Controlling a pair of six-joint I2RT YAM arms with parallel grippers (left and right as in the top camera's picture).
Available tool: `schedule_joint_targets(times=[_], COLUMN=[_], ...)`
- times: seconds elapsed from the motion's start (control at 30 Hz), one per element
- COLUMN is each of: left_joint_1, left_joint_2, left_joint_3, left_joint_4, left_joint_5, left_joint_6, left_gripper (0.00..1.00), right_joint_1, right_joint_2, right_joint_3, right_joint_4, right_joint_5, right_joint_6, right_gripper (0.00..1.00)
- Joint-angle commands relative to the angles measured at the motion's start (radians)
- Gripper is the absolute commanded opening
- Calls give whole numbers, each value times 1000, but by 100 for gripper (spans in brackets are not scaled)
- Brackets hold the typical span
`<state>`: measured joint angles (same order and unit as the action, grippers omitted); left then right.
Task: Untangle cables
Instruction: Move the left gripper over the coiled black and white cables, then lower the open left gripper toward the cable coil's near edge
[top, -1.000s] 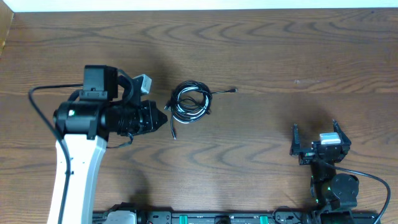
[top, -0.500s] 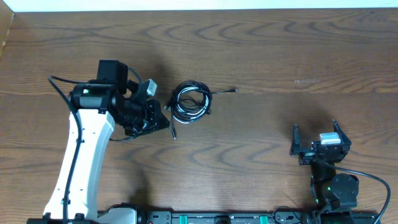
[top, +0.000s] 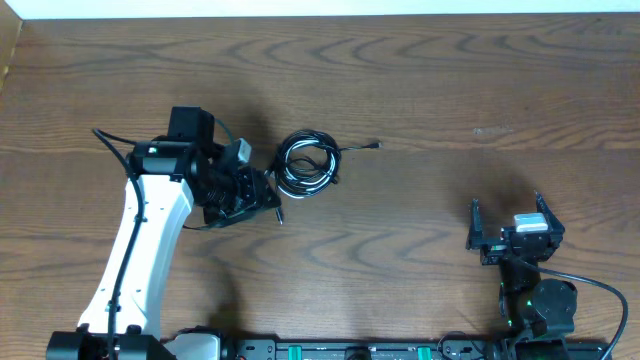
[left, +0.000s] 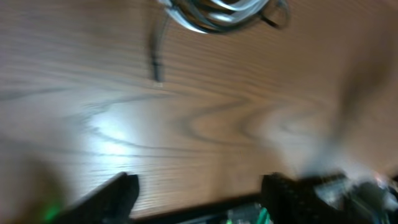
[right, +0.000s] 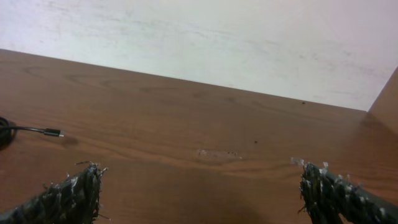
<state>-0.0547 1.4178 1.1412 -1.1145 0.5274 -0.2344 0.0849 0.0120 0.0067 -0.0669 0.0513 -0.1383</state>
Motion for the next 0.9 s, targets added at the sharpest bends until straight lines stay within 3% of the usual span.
schedule_joint_targets(times=[0.0,0.27,0.57,0.87], left_joint_1=[-50,-187,-296,-317], left_joint_2=[10,26,149,332], left_joint_3=[30,77,77,76], left_joint_4=[-3,75,263,467], left_joint_5=[-237,-414,-451,-518], left_joint_6=[-174,-338,-347,-347], left_gripper=[74,75,75,72], right_joint_1=[7,6,6,7], right_joint_2=[-5,-5,-5,-5], right_joint_3=[-1,-1,-1,-1], right_joint_4=[-4,-4,-4,-4], right_joint_5=[-2,-2,-2,-2], right_joint_6=[11,11,11,11], right_gripper=[99,99,99,99])
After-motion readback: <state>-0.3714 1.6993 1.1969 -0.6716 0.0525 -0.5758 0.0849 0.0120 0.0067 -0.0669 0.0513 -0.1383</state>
